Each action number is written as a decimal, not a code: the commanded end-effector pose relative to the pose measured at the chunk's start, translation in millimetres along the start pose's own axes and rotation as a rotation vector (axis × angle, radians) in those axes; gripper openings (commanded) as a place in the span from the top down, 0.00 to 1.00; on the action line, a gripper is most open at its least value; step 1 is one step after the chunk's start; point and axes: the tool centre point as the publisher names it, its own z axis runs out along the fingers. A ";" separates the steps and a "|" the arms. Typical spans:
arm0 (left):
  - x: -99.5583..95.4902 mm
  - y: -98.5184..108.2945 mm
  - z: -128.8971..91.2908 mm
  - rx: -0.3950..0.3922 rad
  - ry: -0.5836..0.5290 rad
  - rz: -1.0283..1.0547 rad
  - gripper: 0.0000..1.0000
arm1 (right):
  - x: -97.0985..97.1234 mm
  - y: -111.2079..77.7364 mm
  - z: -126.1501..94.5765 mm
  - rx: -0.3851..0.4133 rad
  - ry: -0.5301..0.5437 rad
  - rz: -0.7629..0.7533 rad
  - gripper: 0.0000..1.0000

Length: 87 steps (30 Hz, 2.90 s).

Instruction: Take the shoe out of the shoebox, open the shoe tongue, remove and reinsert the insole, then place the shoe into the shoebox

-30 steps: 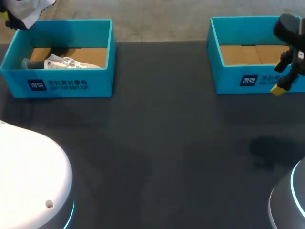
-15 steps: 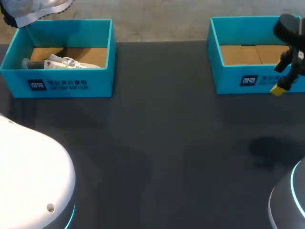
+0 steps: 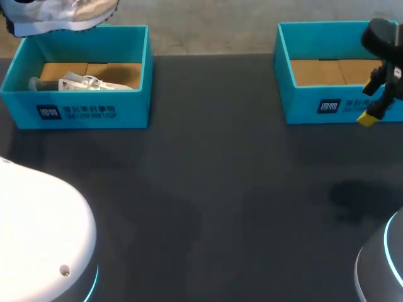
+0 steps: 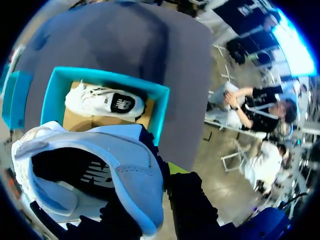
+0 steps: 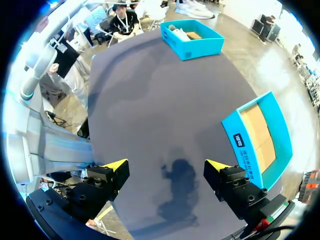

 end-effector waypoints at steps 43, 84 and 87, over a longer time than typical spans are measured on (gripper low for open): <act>-17.0 -22.2 78.2 0.009 -0.038 0.215 1.00 | -1.5 2.0 0.2 0.005 0.003 0.002 0.00; -27.9 -26.9 90.3 0.052 -0.065 0.238 1.00 | -1.5 2.0 0.2 0.005 0.003 0.002 0.00; -29.7 -23.0 91.1 0.039 -0.063 0.235 1.00 | -1.5 2.0 0.2 0.005 0.003 0.002 0.00</act>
